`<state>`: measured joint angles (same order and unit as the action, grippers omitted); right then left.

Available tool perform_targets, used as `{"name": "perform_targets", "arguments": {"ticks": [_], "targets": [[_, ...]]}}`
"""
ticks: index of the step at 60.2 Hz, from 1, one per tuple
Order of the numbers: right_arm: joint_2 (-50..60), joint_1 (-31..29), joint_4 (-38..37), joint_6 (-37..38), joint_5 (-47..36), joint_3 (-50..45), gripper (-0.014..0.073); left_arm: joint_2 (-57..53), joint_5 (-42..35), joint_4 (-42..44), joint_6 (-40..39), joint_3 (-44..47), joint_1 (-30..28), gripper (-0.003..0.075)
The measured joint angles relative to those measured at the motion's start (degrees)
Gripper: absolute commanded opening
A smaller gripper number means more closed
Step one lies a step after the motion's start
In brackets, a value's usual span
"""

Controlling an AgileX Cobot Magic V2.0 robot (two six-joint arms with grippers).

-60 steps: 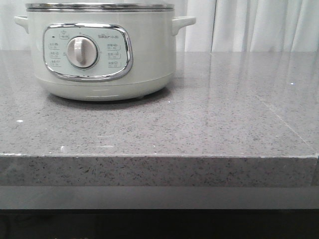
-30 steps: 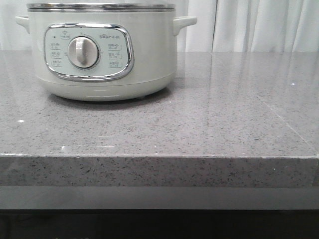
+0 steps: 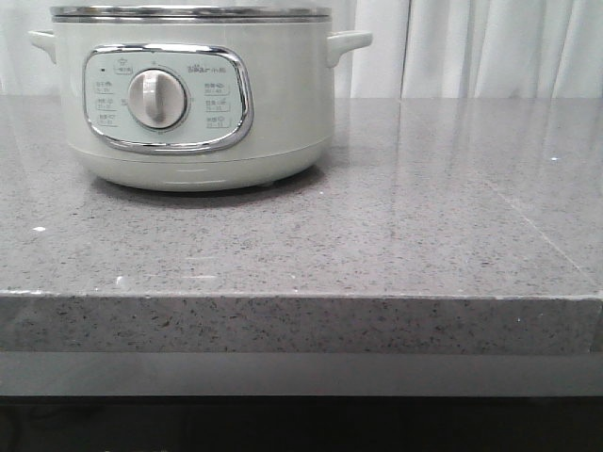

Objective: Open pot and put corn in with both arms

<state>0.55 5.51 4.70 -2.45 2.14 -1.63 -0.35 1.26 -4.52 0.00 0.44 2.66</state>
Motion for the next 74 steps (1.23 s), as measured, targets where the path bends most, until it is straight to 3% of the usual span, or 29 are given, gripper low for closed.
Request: {"name": "perform_targets", "arguments": {"ticks": [12,74], "targets": [[0.00,-1.98,-3.62,3.40,-0.10,0.00,-0.0069,0.00,-0.09,0.00,0.00,0.00,0.00,-0.0020],[0.00,-2.51,-3.83,3.76,-0.10,0.00,-0.0069,0.00,-0.09,0.00,0.00,0.00,0.00,-0.0020]]}}
